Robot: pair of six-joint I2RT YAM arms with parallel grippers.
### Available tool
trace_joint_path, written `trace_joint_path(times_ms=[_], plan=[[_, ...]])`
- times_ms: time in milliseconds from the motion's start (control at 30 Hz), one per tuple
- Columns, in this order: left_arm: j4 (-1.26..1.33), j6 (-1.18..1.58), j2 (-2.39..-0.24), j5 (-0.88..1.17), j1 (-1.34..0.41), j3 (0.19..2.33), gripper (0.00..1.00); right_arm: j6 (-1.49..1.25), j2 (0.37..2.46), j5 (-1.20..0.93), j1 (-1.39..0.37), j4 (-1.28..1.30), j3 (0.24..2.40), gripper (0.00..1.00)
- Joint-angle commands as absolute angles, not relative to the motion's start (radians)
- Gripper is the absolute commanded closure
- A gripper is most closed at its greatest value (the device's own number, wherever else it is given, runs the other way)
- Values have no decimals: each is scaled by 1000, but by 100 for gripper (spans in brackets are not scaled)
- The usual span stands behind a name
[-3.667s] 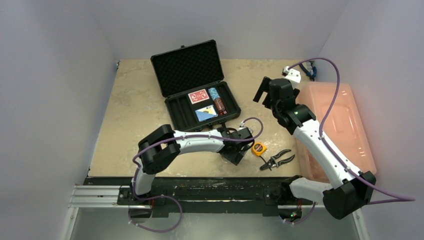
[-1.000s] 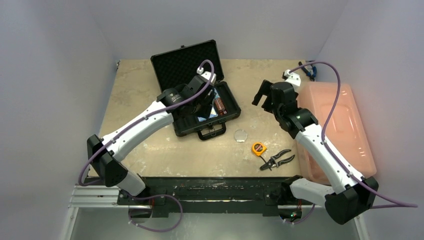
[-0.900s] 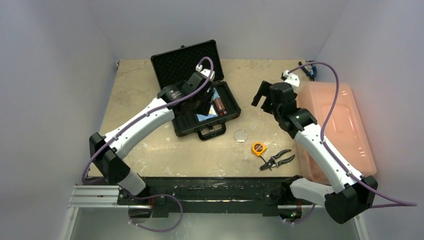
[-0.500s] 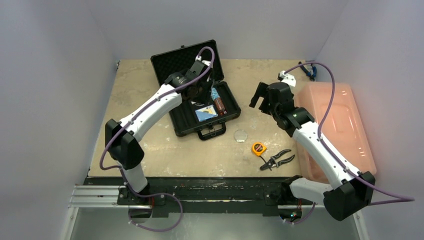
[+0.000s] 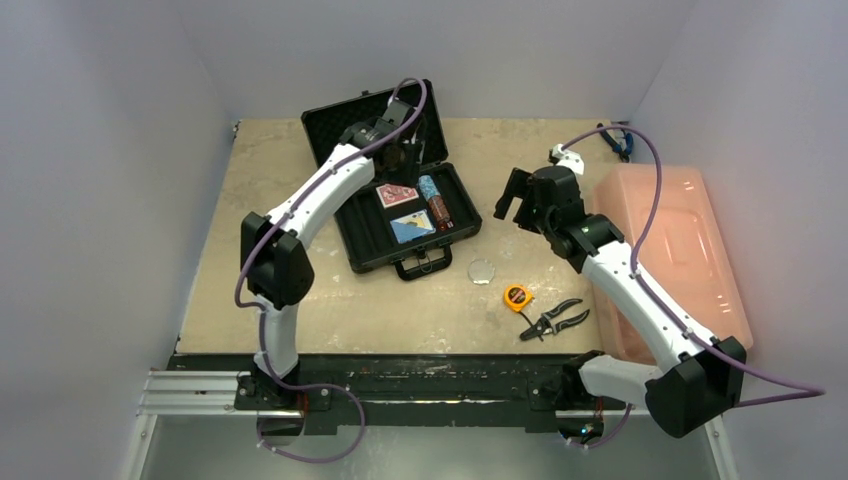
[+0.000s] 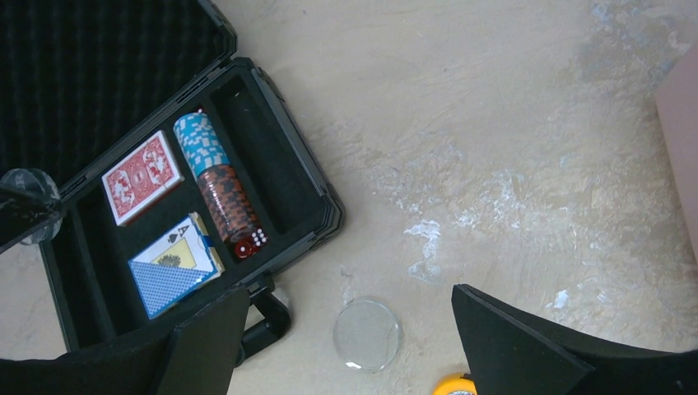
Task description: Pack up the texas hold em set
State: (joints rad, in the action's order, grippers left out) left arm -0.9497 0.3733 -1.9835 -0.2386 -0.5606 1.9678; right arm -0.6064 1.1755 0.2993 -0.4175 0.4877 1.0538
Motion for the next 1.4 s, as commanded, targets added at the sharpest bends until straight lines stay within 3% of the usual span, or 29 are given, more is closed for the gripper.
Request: trace_joint_path(times_ms=[0,300,1367], plan=[[-952,356,-2028,-221,-535,2049,100,-591,1169,285,-413,469,1048,1],[-962,347,-2130,-198,-506,2136,100,-598,1152,283,-413,476,1015,1],[-899,360,-2278,-192,-469,2155,100,-594,1112,310,-414,529,988,1]])
